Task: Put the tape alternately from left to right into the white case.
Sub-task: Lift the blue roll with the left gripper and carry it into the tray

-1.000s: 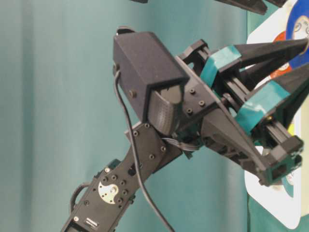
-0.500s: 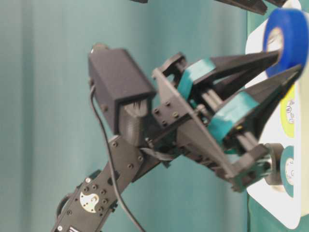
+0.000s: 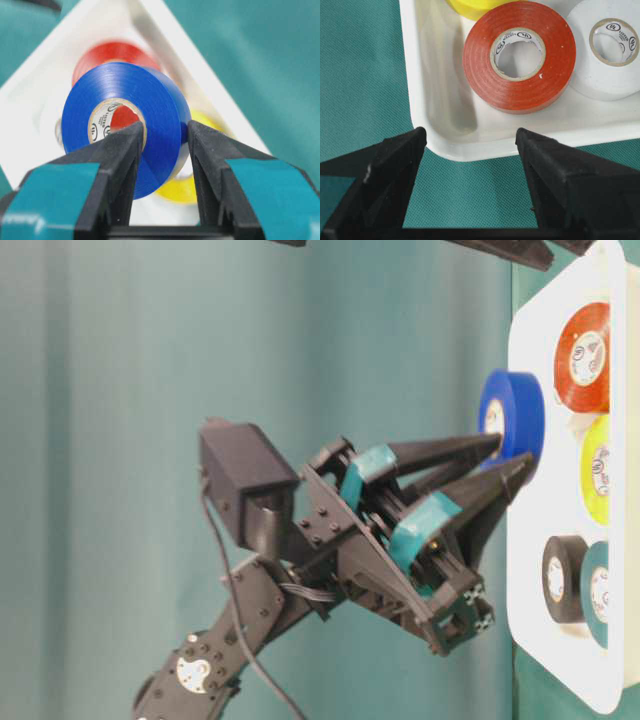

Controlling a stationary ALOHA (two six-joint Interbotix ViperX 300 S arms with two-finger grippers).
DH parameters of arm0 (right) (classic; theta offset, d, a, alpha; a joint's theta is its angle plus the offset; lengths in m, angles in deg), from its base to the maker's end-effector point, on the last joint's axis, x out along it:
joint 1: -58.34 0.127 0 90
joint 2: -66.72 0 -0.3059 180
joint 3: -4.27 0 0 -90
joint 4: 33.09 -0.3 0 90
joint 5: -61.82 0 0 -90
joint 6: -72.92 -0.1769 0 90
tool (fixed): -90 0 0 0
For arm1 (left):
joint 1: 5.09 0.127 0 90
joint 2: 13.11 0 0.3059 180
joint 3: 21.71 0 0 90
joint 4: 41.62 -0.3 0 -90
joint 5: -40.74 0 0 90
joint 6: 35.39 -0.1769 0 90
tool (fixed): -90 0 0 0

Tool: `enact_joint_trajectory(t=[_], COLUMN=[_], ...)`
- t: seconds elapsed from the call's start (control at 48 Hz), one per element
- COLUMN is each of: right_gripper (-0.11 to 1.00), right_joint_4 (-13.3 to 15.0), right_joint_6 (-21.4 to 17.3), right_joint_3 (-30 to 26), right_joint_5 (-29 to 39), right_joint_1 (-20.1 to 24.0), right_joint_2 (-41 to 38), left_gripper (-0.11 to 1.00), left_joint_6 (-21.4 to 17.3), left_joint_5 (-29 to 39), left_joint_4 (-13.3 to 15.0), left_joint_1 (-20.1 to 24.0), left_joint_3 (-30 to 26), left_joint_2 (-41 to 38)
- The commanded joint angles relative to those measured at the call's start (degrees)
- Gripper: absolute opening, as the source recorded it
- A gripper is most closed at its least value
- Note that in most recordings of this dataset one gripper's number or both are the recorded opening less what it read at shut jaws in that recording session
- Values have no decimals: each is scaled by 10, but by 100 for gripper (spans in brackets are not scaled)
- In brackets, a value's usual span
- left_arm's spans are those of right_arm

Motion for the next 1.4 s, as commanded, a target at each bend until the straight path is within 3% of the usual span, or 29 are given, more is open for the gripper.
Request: enact_joint_trajectory(t=[0.0,0.542,1.375], right_gripper=[78,78,78], right_joint_4=[-3,-8,-8], right_joint_6=[-1,-1,-1], right_joint_3=[-4,-6,-7], right_joint_5=[-4,-3,-3], right_joint_1=[1,0,1], right_joint_2=[9,9,9], left_gripper=[-2,-2,-2], left_joint_6=[-1,-2,-4], left_joint_5=[-10,-64,-100], left_joint_4=[-2,-2,-1], left_joint_1=[17,83,90], left_joint_3=[-3,37,44], left_joint_2=[22,13,-25])
